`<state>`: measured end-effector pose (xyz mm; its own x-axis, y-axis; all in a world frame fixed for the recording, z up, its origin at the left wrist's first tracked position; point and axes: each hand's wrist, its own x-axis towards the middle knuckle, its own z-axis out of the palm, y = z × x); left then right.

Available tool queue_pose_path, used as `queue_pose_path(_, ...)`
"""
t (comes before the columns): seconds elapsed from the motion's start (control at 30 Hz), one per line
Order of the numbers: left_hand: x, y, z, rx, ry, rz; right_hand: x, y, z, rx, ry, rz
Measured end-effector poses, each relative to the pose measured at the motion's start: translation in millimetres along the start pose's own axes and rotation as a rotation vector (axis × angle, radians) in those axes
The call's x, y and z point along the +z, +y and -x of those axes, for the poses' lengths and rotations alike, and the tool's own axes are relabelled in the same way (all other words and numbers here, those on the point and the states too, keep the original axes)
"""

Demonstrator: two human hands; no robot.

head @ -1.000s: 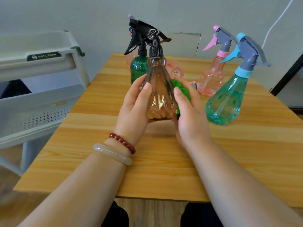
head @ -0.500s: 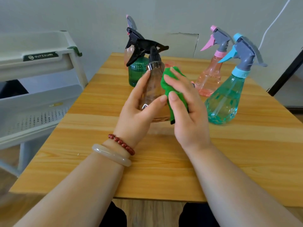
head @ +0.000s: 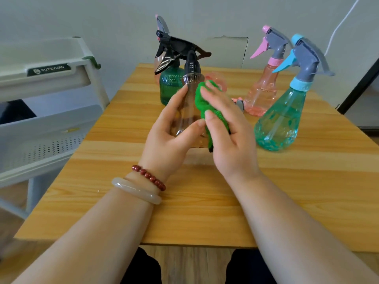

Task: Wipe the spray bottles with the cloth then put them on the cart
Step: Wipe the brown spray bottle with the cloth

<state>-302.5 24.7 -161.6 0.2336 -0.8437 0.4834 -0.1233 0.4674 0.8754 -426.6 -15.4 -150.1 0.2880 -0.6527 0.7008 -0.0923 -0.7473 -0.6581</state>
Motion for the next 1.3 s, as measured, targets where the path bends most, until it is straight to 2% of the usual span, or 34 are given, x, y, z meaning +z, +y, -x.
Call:
queue_pose_path(0.1,4.1,0.3,1.8,0.024,-0.029,-0.015,-6.0,1.5,-7.2,0.352,0.042,-0.201)
queue_pose_path(0.17,7.9,1.0,2.6,0.021,-0.044,-0.003,-12.2,5.5,-9.0,0.421,0.027,-0.256)
queue_pose_path(0.3,7.2,1.4,2.3,0.010,-0.073,-0.054,-13.8,0.5,-1.3,0.079,-0.115,-0.057)
queue_pose_path(0.33,5.7,1.8,2.4,0.014,-0.081,-0.071,-13.2,1.3,-1.8,0.041,-0.143,-0.031)
queue_pose_path(0.43,3.3,2.2,3.6,0.008,-0.108,-0.051,-12.3,2.2,-7.2,0.113,-0.128,-0.124)
queue_pose_path(0.57,6.6,3.2,4.8,0.028,-0.092,-0.022,-12.1,14.7,-12.1,0.437,0.025,-0.227)
queue_pose_path(0.63,9.2,5.1,5.0,0.044,-0.077,-0.019,-15.0,18.0,-11.5,0.434,-0.005,-0.179)
queue_pose_path(0.8,3.2,4.0,1.2,0.018,-0.039,-0.024,-11.6,2.8,1.9,0.011,-0.114,-0.067)
queue_pose_path(0.83,2.1,4.0,1.0,0.011,-0.039,-0.040,-8.0,4.0,2.3,-0.017,-0.117,-0.050)
queue_pose_path(0.9,1.3,4.8,1.3,-0.008,-0.036,-0.026,-4.9,4.3,-1.5,0.066,-0.077,-0.125)
queue_pose_path(1.0,4.1,6.9,1.6,-0.008,-0.004,0.056,-7.3,5.6,-3.9,0.318,0.049,-0.285)
queue_pose_path(1.1,6.3,9.7,0.6,-0.064,0.046,0.224,-6.0,11.1,-6.6,0.545,0.014,-0.493)
queue_pose_path(1.2,6.1,11.9,-0.5,-0.153,0.089,0.337,-4.4,5.0,-4.6,0.474,-0.014,-0.505)
queue_pose_path(1.3,4.1,10.6,-0.5,-0.129,0.089,0.148,-3.0,-6.0,-1.2,0.342,0.047,-0.392)
